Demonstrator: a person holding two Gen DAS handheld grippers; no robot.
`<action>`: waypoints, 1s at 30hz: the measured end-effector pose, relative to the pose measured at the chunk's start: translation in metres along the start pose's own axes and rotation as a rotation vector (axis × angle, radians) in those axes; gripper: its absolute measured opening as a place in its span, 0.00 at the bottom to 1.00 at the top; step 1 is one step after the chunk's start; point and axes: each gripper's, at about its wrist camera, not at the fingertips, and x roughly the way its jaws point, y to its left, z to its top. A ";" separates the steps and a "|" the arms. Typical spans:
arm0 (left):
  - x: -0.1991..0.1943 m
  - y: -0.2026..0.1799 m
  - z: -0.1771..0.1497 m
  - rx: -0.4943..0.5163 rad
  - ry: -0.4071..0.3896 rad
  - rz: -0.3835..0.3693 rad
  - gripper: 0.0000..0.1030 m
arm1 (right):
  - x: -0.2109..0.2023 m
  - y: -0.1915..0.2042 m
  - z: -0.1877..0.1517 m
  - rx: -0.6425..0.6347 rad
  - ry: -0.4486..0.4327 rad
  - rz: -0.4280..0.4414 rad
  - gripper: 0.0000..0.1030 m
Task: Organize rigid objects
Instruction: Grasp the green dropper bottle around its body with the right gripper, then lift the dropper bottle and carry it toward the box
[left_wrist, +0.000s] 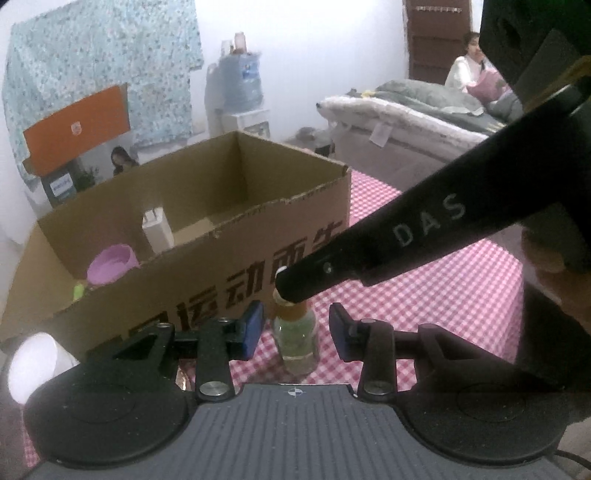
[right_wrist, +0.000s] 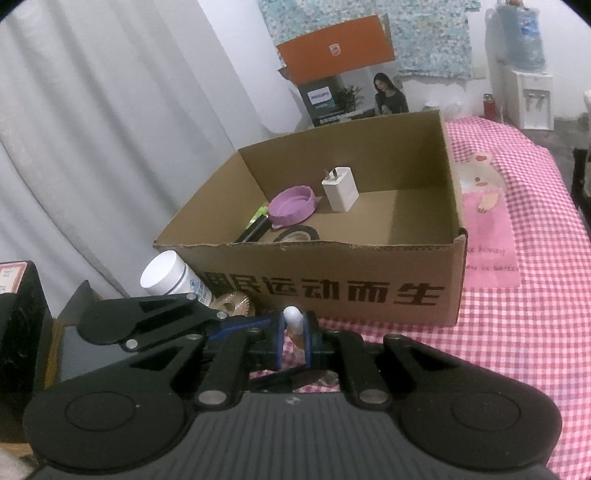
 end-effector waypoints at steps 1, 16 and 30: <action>0.001 0.000 0.000 -0.004 0.007 -0.004 0.38 | 0.000 0.000 0.000 -0.006 0.002 -0.002 0.13; 0.036 -0.003 -0.004 0.041 0.083 0.000 0.37 | 0.006 0.000 0.002 -0.053 0.000 -0.014 0.23; 0.038 -0.007 -0.006 0.033 0.086 0.007 0.31 | 0.005 -0.006 -0.004 -0.026 -0.003 -0.015 0.19</action>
